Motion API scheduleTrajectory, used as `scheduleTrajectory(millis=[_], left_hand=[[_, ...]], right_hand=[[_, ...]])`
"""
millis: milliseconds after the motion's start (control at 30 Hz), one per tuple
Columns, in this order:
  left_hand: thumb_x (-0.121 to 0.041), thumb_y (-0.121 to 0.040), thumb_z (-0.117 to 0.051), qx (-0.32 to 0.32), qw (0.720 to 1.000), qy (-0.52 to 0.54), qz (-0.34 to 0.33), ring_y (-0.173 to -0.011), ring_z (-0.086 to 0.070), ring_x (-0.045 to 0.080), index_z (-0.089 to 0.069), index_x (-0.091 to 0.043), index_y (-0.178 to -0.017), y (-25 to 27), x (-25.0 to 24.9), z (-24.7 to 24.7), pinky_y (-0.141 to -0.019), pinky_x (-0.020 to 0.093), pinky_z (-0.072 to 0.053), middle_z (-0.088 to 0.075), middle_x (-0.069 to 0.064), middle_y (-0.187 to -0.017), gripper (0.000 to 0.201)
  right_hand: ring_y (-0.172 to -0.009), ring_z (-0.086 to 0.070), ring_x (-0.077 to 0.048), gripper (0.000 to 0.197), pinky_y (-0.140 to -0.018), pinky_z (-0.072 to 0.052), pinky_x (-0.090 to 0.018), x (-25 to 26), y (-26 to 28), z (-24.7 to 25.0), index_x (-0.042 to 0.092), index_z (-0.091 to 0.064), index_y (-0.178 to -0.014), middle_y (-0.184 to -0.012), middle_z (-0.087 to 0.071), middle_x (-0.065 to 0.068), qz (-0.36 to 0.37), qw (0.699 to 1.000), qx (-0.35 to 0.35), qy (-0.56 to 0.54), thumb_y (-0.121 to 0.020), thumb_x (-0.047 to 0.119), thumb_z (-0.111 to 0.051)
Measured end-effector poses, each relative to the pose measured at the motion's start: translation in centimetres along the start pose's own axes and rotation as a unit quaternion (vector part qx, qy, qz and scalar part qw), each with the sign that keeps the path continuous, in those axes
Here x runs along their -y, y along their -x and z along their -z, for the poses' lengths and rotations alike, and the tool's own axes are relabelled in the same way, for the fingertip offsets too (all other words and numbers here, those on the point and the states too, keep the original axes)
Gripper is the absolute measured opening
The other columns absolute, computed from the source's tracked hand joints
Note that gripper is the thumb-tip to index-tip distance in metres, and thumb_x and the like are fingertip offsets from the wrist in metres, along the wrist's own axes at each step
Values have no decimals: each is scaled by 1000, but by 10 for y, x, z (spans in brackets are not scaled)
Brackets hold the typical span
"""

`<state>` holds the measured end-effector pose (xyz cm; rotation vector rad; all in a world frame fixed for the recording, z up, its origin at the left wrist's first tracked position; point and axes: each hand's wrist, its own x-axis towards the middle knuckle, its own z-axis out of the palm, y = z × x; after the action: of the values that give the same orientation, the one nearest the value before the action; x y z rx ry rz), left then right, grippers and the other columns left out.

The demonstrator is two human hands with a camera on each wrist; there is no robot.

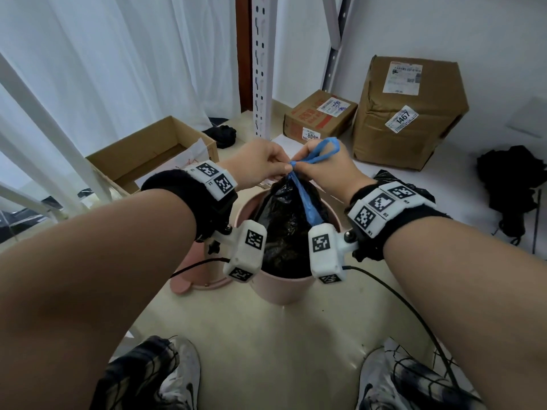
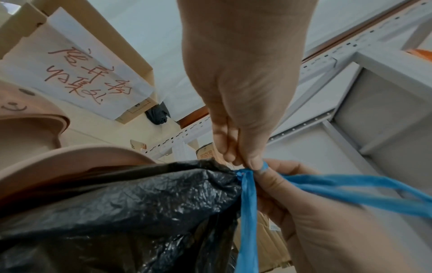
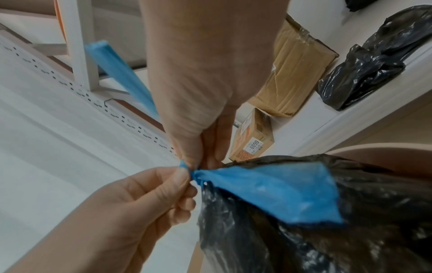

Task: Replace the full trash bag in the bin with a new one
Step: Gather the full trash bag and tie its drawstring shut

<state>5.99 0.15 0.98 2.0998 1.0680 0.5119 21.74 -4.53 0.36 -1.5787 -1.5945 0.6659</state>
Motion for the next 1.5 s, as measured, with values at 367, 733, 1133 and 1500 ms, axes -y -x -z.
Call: scheduleTrajectory(millis=[367,733,1133,1500], left_hand=[[-5,-94,-43,30,902,-403,-152,-94,-53,26,-56,-9,-100,8,18,12,-70,30,-34,-53,8,-100,15],[-11,-98,-40,-73,937,319,126,-61,-55,11,-49,-10,-83,-1,-8,-14,-54,19,-46,-61,6,-84,17],[-6,-97,-47,-11,996,81,33,-55,-56,6,-47,-16,-76,3,-1,1,-53,10,-49,-56,2,-69,23],[-28,-87,-66,9,996,-84,18,-101,-54,18,-52,-10,-115,6,8,-10,-88,26,-44,-52,7,-118,37]], right_hand=[[-88,-63,-26,20,-83,-48,-34,-15,11,30,-5,-68,-87,-92,-71,-18,-38,977,71,198,-90,13,-60],[-55,-50,-8,12,-51,-43,-19,2,8,9,2,-62,-94,-77,-59,-5,-119,977,-15,-175,-94,12,-56],[-39,-52,-3,25,-42,-44,-15,2,3,3,13,-42,-74,-64,-57,-7,-102,984,33,-139,-97,5,-47],[-56,-56,-14,16,-56,-49,-19,-30,10,19,11,-50,-81,-72,-58,-7,-107,993,14,-52,-93,1,-54]])
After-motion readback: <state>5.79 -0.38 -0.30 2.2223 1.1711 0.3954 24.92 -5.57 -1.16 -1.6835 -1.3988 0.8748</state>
